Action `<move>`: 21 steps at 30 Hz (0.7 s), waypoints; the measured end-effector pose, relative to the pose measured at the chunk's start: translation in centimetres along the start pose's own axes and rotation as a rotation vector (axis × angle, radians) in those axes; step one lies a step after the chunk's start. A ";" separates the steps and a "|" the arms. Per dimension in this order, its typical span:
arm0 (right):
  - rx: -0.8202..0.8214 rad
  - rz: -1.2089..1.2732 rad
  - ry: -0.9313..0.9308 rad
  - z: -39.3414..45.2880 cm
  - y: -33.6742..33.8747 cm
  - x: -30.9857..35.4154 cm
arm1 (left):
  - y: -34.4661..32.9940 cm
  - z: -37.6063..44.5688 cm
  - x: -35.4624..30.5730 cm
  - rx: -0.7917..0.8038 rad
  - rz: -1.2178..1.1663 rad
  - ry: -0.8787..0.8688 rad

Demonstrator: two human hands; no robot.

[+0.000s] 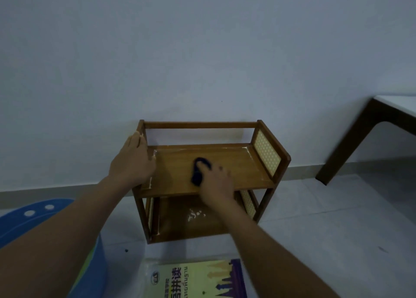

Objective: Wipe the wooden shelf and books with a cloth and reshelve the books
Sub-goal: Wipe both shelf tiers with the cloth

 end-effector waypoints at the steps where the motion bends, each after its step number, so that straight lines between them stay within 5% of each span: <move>1: -0.050 -0.030 -0.099 1.2 0.8 -3.3 | 0.3 0.1 0.1 -0.011 -0.009 -0.005; 4: -0.059 -0.138 -0.372 3.4 2.6 -10.9 | 0.1 0.1 -0.3 0.005 0.004 -0.035; 8: 0.036 -0.100 -0.434 6.0 0.8 -7.6 | -0.2 0.3 -0.7 0.078 0.078 -0.092; 16: 0.149 0.083 0.270 1.8 -3.5 12.7 | -0.6 0.7 -0.2 0.047 0.037 -0.050; 21: 0.044 0.086 0.299 0.0 -1.7 5.4 | -0.3 0.1 0.1 -0.035 0.032 -0.061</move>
Point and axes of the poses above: each hand's wrist, its own z-axis towards the middle knuckle, its own y-axis out of the back of the hand, x = y × z, the point moved 8 cm from there along z, towards the middle knuckle, and after that the axes turned 6 degrees about -y, right-handed, at the moved point
